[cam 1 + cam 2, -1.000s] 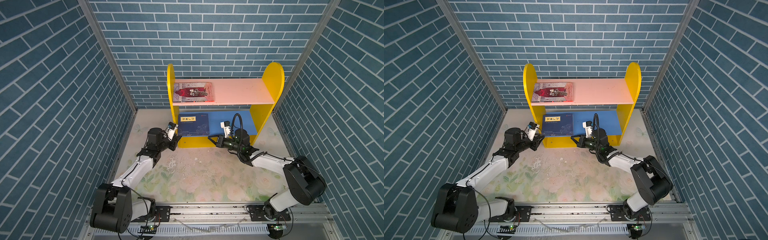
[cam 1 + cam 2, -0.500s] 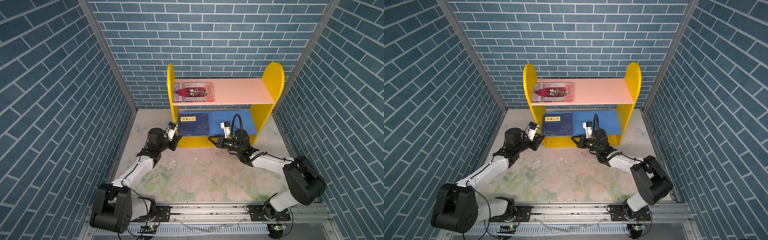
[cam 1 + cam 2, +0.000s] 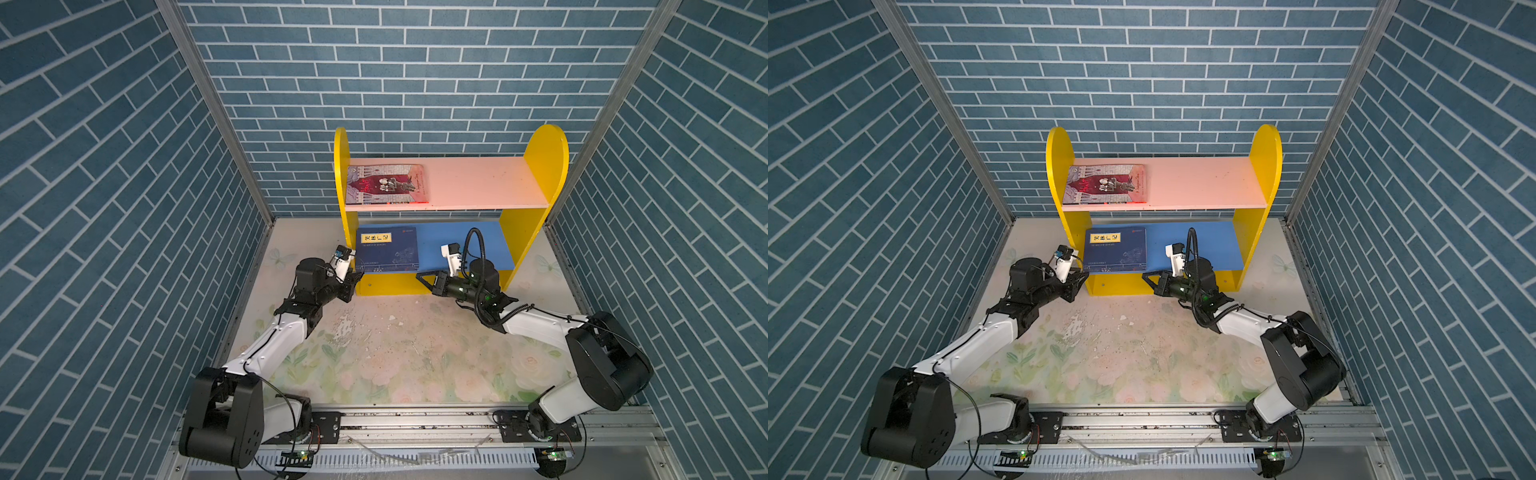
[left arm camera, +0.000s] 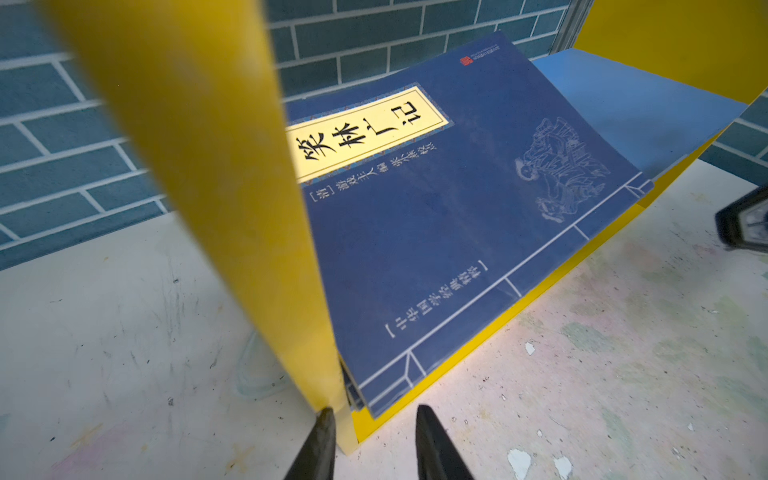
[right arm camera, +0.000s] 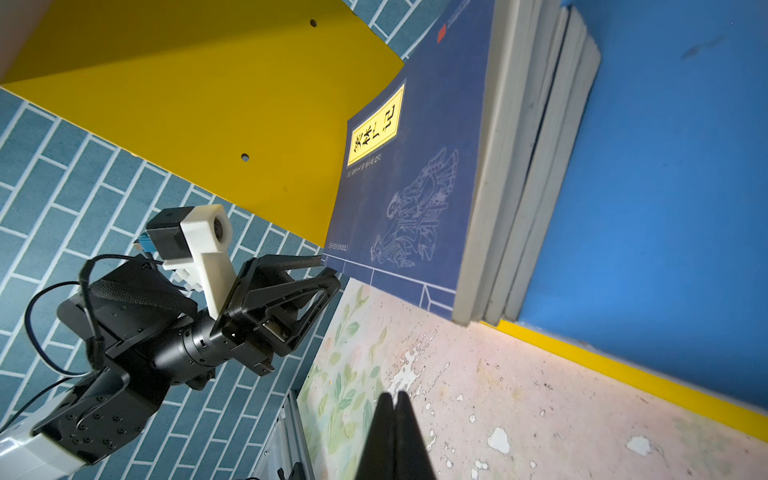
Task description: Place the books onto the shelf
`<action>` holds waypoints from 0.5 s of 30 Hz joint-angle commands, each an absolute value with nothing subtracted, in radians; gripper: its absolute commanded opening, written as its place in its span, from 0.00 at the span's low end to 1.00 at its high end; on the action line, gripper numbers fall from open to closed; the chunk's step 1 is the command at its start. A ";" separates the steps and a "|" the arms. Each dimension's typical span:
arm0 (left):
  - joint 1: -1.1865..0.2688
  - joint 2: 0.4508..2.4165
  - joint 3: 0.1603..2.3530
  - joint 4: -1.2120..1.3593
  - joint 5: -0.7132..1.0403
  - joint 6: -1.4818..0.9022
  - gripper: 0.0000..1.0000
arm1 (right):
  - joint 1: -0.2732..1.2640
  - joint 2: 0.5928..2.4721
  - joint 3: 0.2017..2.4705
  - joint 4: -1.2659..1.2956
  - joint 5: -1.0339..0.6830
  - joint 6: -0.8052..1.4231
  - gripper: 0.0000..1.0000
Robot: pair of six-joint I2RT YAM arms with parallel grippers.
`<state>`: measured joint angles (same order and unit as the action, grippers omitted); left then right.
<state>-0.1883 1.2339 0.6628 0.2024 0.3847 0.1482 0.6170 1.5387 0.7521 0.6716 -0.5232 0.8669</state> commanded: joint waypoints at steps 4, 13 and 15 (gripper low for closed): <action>-0.176 1.181 0.649 0.285 0.307 0.154 0.38 | 0.618 1.529 0.734 0.712 -0.515 0.874 0.01; -0.176 1.196 0.649 0.293 0.333 0.160 0.43 | 0.618 1.522 0.729 0.714 -0.512 0.875 0.01; -0.176 1.194 0.648 0.289 0.343 0.163 0.43 | 0.618 1.521 0.729 0.713 -0.512 0.874 0.01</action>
<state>-0.1806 1.1923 0.6575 0.2684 0.3275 0.1505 0.6170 1.5387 0.7425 0.6815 -0.5228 0.8669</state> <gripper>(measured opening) 0.433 0.051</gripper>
